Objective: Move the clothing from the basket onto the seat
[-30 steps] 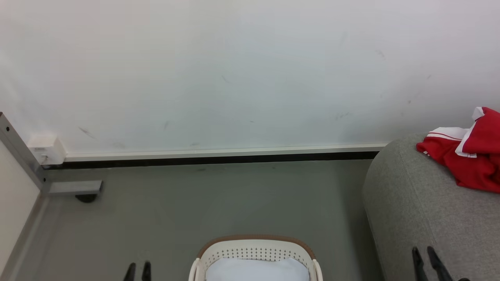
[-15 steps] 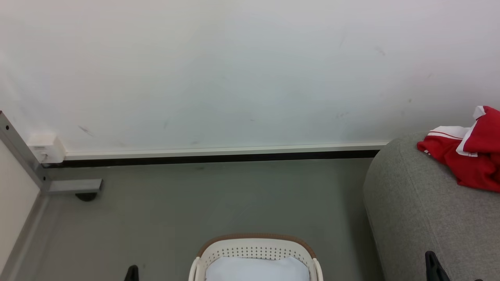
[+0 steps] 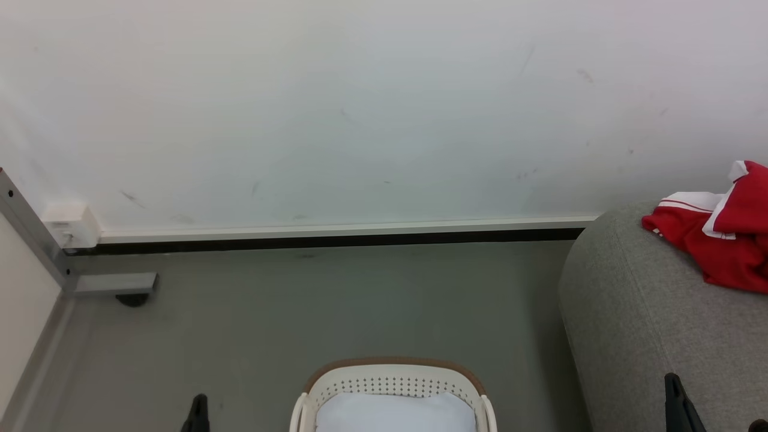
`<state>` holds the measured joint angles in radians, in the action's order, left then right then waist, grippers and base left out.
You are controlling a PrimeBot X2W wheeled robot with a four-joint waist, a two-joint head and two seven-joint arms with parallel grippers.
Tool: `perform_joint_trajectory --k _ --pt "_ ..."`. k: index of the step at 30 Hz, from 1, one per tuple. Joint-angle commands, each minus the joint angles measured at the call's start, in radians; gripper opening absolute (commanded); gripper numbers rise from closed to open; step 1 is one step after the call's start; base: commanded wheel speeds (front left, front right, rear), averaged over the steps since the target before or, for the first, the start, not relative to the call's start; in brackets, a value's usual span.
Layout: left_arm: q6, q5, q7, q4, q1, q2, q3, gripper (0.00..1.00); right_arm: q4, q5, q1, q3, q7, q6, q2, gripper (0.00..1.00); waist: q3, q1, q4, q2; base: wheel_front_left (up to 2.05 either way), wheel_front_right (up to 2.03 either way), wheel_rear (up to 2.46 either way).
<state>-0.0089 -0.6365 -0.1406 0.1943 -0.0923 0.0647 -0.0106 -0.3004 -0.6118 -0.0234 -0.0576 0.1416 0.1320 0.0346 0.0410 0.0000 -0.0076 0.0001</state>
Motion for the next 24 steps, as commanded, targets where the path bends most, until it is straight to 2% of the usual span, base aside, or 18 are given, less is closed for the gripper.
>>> perform_joint_trajectory --k 1,24 --pt "-0.008 -0.044 0.009 -0.009 0.029 0.002 0.009 0.00 0.018 -0.043 0.028 -0.006 -0.009 -0.001 0.009 0.00 -0.001 0.0000 0.000 -0.0001 0.00 0.00 0.00" --pt "-0.045 -0.346 0.090 0.010 0.087 -0.003 0.048 0.00 0.032 -0.354 0.064 -0.023 -0.089 -0.001 0.013 0.00 -0.011 0.0000 0.002 -0.0001 0.00 0.00 0.00"
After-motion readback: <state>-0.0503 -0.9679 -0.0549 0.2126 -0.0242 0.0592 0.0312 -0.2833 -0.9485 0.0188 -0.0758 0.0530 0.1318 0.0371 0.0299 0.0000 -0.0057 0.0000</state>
